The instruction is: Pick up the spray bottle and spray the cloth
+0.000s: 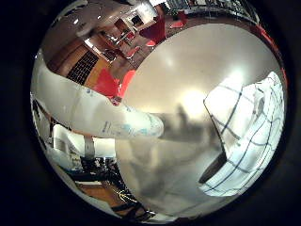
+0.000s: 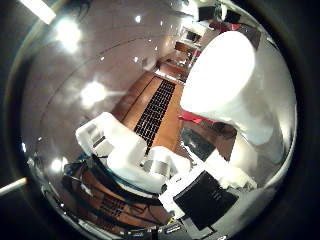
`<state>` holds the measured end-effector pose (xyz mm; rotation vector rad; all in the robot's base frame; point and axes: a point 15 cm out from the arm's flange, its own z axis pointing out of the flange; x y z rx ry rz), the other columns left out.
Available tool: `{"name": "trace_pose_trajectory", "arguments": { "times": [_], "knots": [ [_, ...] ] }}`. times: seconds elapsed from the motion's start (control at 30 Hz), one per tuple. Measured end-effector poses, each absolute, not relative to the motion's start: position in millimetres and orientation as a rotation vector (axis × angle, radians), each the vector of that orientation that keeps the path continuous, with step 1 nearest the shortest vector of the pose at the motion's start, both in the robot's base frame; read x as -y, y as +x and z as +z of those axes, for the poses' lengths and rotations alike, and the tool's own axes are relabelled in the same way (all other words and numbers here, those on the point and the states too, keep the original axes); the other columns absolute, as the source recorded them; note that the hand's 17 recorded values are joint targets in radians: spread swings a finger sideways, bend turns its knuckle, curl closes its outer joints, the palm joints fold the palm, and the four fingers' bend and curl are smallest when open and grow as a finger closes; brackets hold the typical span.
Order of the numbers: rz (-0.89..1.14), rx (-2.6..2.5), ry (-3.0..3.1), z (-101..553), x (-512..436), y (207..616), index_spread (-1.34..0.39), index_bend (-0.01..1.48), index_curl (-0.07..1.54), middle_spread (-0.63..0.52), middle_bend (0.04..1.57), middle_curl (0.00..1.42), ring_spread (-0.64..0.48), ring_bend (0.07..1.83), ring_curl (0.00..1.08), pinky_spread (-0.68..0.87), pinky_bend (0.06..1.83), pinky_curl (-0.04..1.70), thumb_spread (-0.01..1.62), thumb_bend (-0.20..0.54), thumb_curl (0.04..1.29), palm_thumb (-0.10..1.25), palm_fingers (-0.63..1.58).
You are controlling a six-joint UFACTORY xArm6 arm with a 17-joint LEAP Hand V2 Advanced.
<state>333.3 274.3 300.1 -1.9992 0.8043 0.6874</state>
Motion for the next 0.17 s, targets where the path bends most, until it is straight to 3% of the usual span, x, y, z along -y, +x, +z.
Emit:
{"name": "trace_pose_trajectory", "arguments": {
  "times": [0.17],
  "knots": [
    [0.68, -0.815, -1.995, 300.7, -262.5, 324.5, -0.33, 0.17, 0.38, -0.03, 0.34, 0.39, -0.05, 0.7, 0.33, 0.4, 0.51, 0.52, 1.03, -0.024, 0.45, 0.71, 0.21]
  ]
}}
